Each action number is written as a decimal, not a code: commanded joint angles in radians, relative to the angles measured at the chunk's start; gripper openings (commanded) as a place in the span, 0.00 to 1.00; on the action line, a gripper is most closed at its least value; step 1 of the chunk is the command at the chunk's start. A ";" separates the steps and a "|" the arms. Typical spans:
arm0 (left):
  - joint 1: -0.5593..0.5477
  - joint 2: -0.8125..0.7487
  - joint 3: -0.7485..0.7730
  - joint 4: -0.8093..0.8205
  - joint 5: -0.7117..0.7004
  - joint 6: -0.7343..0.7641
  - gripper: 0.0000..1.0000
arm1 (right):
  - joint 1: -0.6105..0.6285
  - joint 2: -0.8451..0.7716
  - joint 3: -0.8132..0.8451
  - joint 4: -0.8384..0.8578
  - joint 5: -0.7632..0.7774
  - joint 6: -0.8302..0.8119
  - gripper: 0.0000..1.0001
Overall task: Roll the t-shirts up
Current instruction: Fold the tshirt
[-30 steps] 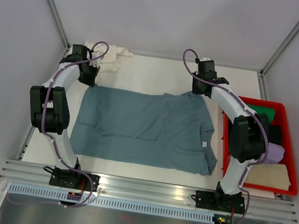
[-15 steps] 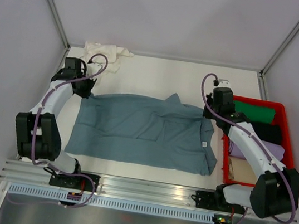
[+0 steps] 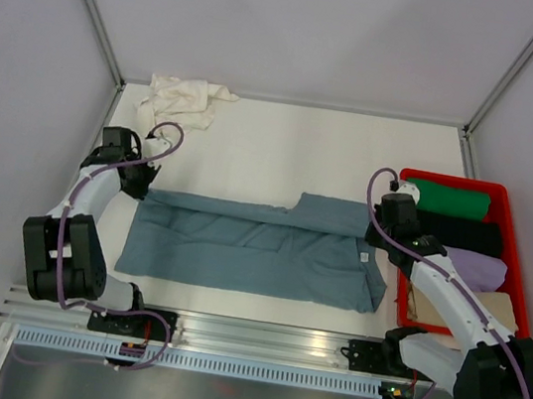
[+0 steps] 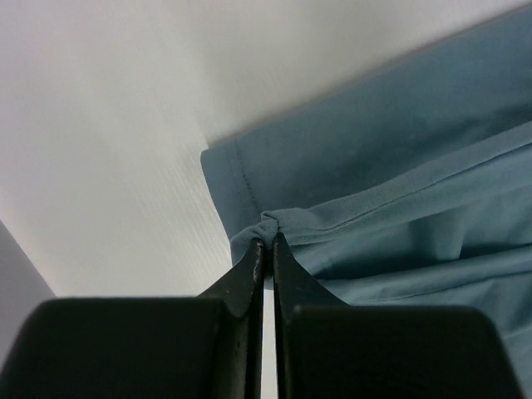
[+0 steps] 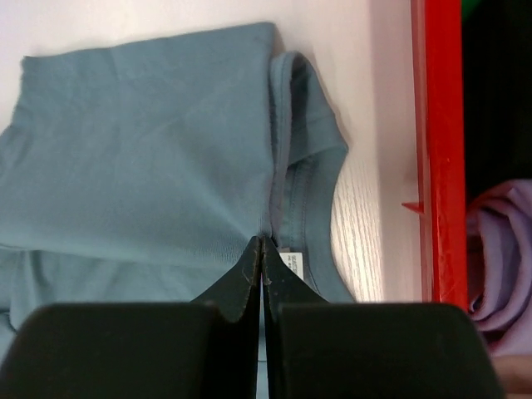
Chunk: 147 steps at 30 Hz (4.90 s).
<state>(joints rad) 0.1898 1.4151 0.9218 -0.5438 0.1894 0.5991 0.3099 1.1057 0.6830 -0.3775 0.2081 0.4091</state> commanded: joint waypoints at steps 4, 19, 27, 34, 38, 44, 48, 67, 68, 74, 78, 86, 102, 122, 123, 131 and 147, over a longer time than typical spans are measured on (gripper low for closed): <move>0.020 0.027 0.008 0.054 0.010 0.062 0.02 | -0.002 -0.023 -0.053 -0.001 0.082 0.059 0.00; 0.036 0.053 -0.064 0.053 -0.019 0.082 0.02 | -0.040 0.118 -0.077 -0.044 0.050 0.149 0.01; 0.037 0.048 -0.067 0.054 -0.061 0.116 0.02 | -0.071 0.098 -0.103 -0.038 0.030 0.165 0.06; 0.036 -0.007 -0.087 -0.037 -0.031 0.172 0.40 | -0.071 0.094 -0.079 -0.055 0.014 0.149 0.32; 0.036 -0.085 -0.020 -0.119 -0.033 0.206 0.45 | -0.071 0.034 -0.014 -0.098 0.017 0.096 0.34; 0.013 -0.050 0.159 -0.196 0.018 0.145 0.51 | -0.069 0.057 0.099 -0.083 -0.093 0.037 0.41; -0.012 0.042 0.177 -0.196 -0.011 0.130 0.52 | -0.072 0.158 0.193 -0.055 -0.113 -0.006 0.44; -0.009 0.202 0.104 -0.237 0.065 0.398 0.51 | -0.175 0.687 0.438 0.054 -0.328 -0.105 0.48; -0.009 0.206 0.106 -0.239 0.065 0.393 0.50 | -0.176 0.691 0.435 0.057 -0.302 -0.104 0.48; -0.010 0.186 0.114 -0.239 0.102 0.390 0.36 | -0.176 0.675 0.464 0.028 -0.239 -0.130 0.48; -0.009 0.168 0.111 -0.239 0.111 0.392 0.29 | -0.181 0.672 0.484 0.025 -0.179 -0.130 0.50; -0.010 0.156 0.106 -0.237 0.088 0.406 0.26 | -0.192 0.807 0.546 0.002 -0.197 -0.142 0.52; -0.006 0.114 0.129 -0.291 0.027 0.468 0.51 | -0.192 0.778 0.507 -0.034 -0.253 -0.141 0.48; -0.007 0.153 0.106 -0.301 0.012 0.516 0.56 | -0.193 0.741 0.458 -0.057 -0.297 -0.159 0.27; -0.007 0.148 0.106 -0.308 0.012 0.519 0.56 | -0.193 0.744 0.461 -0.054 -0.296 -0.159 0.23; -0.007 0.104 0.078 -0.347 -0.036 0.585 0.58 | -0.192 0.723 0.484 -0.052 -0.289 -0.171 0.11; -0.018 0.142 0.078 -0.277 0.012 0.579 0.63 | -0.192 0.626 0.489 -0.032 -0.328 -0.197 0.00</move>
<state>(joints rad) 0.1768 1.5242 0.9863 -0.8505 0.1677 1.1439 0.1196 1.7657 1.1652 -0.4225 -0.0952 0.2302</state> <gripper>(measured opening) 0.630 0.011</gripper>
